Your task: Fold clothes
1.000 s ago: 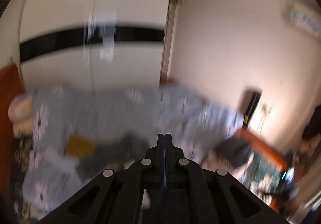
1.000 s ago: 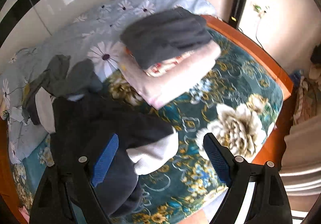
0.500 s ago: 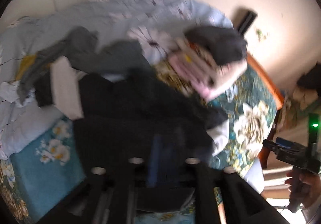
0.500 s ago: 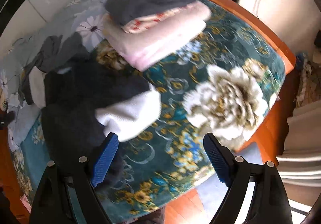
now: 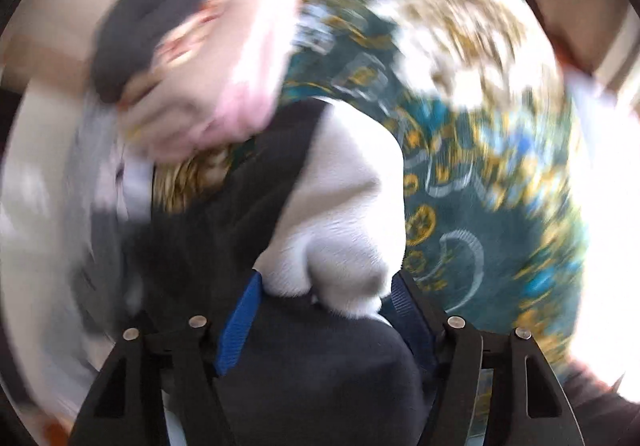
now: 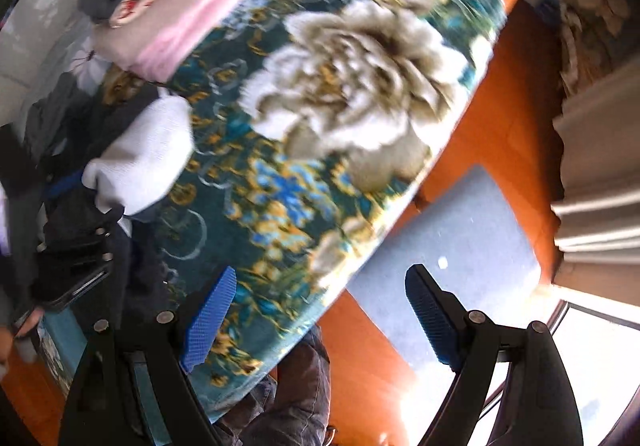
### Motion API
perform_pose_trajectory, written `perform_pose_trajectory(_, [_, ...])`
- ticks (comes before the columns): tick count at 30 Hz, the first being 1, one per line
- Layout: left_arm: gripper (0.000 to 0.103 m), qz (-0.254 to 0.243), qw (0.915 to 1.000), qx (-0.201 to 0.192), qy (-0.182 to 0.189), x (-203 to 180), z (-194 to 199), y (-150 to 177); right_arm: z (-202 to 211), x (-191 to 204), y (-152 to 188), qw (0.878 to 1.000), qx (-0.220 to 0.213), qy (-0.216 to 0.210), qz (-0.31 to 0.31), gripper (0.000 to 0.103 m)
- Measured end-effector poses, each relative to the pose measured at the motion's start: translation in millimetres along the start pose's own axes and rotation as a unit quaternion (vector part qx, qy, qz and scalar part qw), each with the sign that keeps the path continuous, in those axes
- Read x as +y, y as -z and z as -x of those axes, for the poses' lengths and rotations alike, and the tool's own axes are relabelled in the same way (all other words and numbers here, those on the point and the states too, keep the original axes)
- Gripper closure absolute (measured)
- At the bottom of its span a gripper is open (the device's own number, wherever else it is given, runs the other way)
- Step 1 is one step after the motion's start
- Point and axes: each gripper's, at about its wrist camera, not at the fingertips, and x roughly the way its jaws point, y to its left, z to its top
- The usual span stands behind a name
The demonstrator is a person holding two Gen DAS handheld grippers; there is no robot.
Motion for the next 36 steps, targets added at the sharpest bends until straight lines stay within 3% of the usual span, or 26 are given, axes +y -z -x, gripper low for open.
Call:
perform_pose_trajectory(4, [0.024, -0.088, 0.9953, 0.021, -0.037, -23.4, -26.3, -13.6, -5.0, -11.0, 7.6, 1.0, 0.007, -0.003, -0.016, 0.016])
perform_pose_trajectory(7, [0.023, -0.127, 0.9889, 0.042, -0.066, -30.2, -43.8, -17.6, -8.6, -11.5, 11.5, 1.0, 0.011, -0.006, -0.016, 0.016])
perform_pose_trajectory(9, [0.023, -0.133, 0.9878, 0.047, -0.066, -27.5, -47.3, -18.8, -8.8, -10.9, 10.5, 1.0, 0.011, -0.008, -0.014, 0.016])
perform_pose_trajectory(10, [0.024, -0.123, 0.9898, 0.045, -0.056, -22.5, -45.6, -20.1, -8.2, -9.3, 7.8, 1.0, 0.009, -0.009, -0.011, 0.016])
perform_pose_trajectory(12, [0.044, -0.089, 0.9948, 0.041, -0.03, -7.3, -41.2, -21.9, -6.8, -5.8, 2.1, 1.0, 0.005, -0.011, -0.006, 0.016])
perform_pose_trajectory(13, [0.062, -0.062, 0.9971, 0.04, -0.019, 3.7, -36.1, -22.7, -5.1, -0.9, -2.9, 1.0, 0.001, -0.014, 0.0, 0.016])
perform_pose_trajectory(14, [0.07, -0.033, 0.9987, 0.037, -0.007, 15.7, -30.4, -23.2, -3.4, 4.0, -7.8, 1.0, -0.002, -0.016, 0.006, 0.016])
perform_pose_trajectory(16, [0.074, 0.05, 0.998, 0.026, 0.028, 48.1, -13.7, -20.7, 0.0, 13.7, -17.7, 1.0, -0.009, -0.021, 0.018, 0.016])
perform_pose_trajectory(18, [0.076, 0.148, 0.9869, 0.009, 0.064, 84.8, 7.1, -8.6, 3.3, 23.4, -27.6, 0.999, -0.016, -0.026, 0.03, 0.016])
perform_pose_trajectory(20, [0.077, 0.258, 0.9605, -0.013, 0.104, 125.2, 32.7, 15.0, 6.7, 33.5, -37.6, 0.998, -0.023, -0.031, 0.042, 0.016])
perform_pose_trajectory(22, [0.077, 0.36, 0.923, -0.037, 0.13, 164.7, 60.0, 50.1, 9.1, 53.7, -47.4, 0.997, -0.027, -0.038, 0.065, 0.016])
perform_pose_trajectory(23, [0.077, 0.404, 0.9037, -0.047, 0.134, 180.0, 72.9, 71.0, 10.0, 64.0, -51.0, 0.996, -0.029, -0.042, 0.075, 0.016])
perform_pose_trajectory(25, [0.078, 0.497, 0.8534, -0.064, 0.142, 209.6, 99.4, 129.4, 12.0, 86.2, -57.6, 0.993, -0.032, -0.051, 0.097, 0.016])
perform_pose_trajectory(26, [0.078, 0.53, 0.833, -0.068, 0.142, 219.6, 107.6, 155.1, 13.1, 98.4, -60.5, 0.992, -0.033, -0.056, 0.11, 0.016])
perform_pose_trajectory(30, [0.079, 0.65, 0.7485, -0.07, 0.109, 234.5, 143.4, 275.8, 18.5, 159.3, -60.6, 0.981, -0.033, -0.072, 0.176, 0.016])
perform_pose_trajectory(36, [0.083, 0.786, 0.6168, -0.027, 0.033, 189.2, 173.1, 449.0, 30.7, 252.6, -39.1, 0.957, -0.035, -0.094, 0.272, 0.016])
